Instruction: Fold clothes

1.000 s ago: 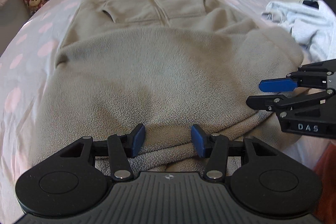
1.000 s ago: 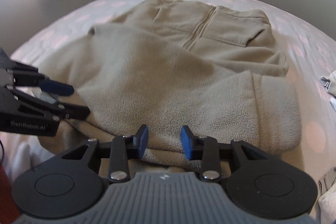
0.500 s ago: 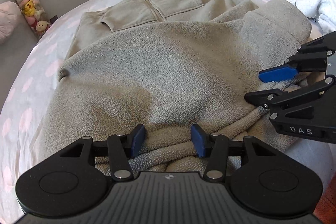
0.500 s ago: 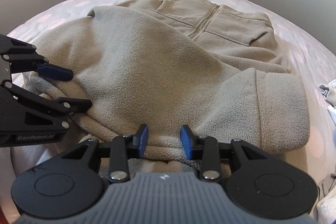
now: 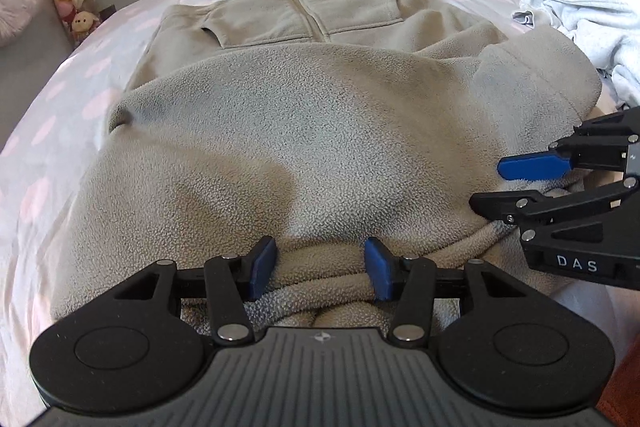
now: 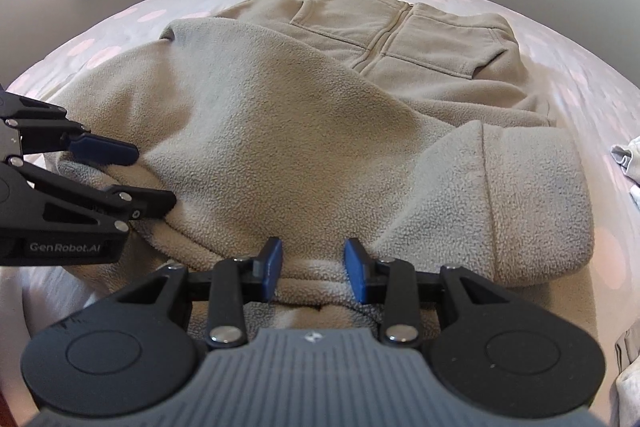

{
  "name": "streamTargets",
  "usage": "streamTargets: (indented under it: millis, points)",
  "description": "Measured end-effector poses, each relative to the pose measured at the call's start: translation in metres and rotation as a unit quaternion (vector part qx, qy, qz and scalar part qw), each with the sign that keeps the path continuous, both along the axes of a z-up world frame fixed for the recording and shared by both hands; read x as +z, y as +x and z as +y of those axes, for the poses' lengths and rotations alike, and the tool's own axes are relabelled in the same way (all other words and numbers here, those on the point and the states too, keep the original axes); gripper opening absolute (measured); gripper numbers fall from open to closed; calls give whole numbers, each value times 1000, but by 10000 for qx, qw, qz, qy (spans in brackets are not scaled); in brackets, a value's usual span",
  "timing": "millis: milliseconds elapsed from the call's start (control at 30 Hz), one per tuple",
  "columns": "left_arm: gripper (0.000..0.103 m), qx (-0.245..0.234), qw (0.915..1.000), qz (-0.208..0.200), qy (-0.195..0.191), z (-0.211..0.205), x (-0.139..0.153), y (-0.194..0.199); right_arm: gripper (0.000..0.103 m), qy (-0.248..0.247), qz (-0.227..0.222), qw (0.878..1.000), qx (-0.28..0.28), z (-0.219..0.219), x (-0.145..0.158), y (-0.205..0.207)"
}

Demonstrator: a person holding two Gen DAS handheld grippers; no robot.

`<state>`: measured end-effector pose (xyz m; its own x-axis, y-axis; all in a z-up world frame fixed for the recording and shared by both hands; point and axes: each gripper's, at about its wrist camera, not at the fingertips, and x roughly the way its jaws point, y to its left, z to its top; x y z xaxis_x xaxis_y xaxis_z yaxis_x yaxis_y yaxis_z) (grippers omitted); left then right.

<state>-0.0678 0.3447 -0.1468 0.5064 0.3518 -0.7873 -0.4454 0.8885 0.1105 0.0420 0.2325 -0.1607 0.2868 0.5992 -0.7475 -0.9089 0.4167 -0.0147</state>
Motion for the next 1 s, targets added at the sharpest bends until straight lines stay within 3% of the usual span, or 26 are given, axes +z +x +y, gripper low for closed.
streamTargets:
  millis: [267, 367, 433, 733, 1000]
  points:
    - [47, 160, 9983, -356, -426, 22, 33, -8, 40, 174, 375, 9991, 16, -6, 29, 14]
    - [47, 172, 9973, -516, -493, 35, 54, -8, 56, 488, 483, 9976, 12, -13, 51, 25]
    - [47, 163, 9963, -617, -579, 48, 68, -8, 60, 615, 458, 9971, 6, -14, 67, 36]
    - [47, 384, 9929, -831, -758, 149, 114, 10, 62, 362, 248, 9988, -218, 10, 112, 129]
    - [51, 302, 9983, -420, -271, 241, 112, 68, 62, -213, 139, 9992, -323, 59, 103, 234]
